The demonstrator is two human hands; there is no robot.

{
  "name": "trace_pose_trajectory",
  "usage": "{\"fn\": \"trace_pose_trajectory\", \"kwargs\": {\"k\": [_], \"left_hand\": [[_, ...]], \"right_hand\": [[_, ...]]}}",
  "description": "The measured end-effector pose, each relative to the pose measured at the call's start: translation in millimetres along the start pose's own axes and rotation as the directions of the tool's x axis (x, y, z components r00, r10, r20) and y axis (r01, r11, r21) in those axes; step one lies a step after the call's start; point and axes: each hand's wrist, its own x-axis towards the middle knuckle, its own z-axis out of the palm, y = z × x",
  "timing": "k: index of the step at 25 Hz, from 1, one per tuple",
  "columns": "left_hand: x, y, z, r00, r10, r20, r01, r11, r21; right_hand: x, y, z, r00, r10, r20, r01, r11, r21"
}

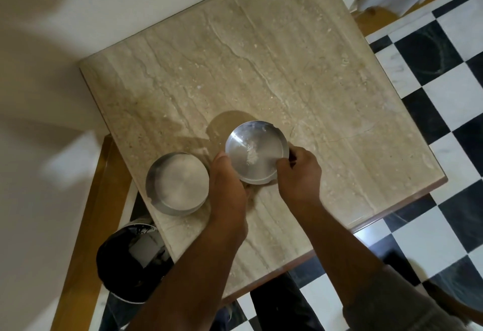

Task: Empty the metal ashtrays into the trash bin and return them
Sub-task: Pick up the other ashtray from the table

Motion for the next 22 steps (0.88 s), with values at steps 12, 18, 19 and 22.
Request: {"fn": "trace_pose_trajectory", "kwargs": {"k": [12,18,19,22], "left_hand": [[-43.2,54.7,-115.4,0.996,0.071,-0.048,-0.072,0.997,-0.019],[-43.3,40.6,-246.5,0.989,-0.01,-0.151,-0.007,0.994,-0.108],[-41.5,35.8,-267.8,0.986,-0.032,-0.166,0.01,0.991,-0.132],[-30.5,19.7,-309.2,0.971,-0.117,-0.209,0.075,0.977,-0.197]], "right_hand": [[-74.9,-74.0,17.9,0.941,0.128,0.314,-0.208,0.949,0.237],[-151.4,-86.2,100.6,0.805,0.113,0.583,-0.256,0.952,0.168],[-163.8,-86.5,115.6,0.777,0.107,0.62,-0.25,0.957,0.148],[-187.1,-83.3,144.7,0.693,0.128,0.71,-0.264,0.961,0.085]]}}
